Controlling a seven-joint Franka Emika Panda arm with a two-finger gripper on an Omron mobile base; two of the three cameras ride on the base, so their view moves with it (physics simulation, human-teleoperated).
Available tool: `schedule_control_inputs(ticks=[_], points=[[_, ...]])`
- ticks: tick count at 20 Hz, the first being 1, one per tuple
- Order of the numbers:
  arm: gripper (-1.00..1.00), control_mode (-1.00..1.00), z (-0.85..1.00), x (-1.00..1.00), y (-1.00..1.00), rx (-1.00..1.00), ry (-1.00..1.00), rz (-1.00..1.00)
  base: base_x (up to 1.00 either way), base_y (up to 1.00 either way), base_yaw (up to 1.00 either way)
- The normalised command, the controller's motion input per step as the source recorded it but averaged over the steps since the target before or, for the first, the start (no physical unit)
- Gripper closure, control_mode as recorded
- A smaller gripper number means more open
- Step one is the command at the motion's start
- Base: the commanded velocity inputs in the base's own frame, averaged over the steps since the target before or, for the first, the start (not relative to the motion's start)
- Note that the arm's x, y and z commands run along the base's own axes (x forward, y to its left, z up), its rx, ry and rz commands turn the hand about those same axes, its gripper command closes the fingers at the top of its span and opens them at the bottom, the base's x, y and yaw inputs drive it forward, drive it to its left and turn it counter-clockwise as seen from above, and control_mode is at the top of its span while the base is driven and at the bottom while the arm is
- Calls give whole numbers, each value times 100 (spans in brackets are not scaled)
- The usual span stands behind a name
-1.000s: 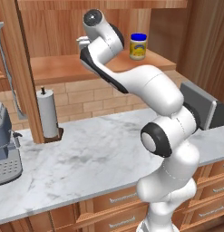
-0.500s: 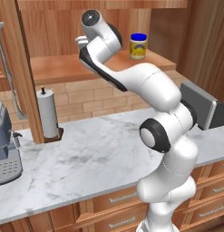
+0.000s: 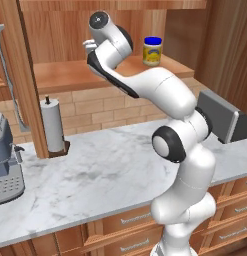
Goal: Collect the paprika, mayonnaise, and shaker from the cabinet and place them next to the stove.
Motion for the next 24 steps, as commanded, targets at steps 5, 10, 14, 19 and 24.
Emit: schedule_control_inputs(ticks=[5, 10, 14, 19, 24], points=[[-100, -100, -5, 12, -2, 0, 0, 0, 0, 0, 0], [-100, -100, -4, 7, -19, 2, 0, 0, 0, 0, 0], [-100, -100, -1, 0, -14, 2, -1, 0, 0, 0, 0], [-100, -100, 0, 0, 0, 0, 0, 0, 0, 0, 0], [-100, -100, 0, 0, 0, 0, 0, 0, 0, 0, 0]])
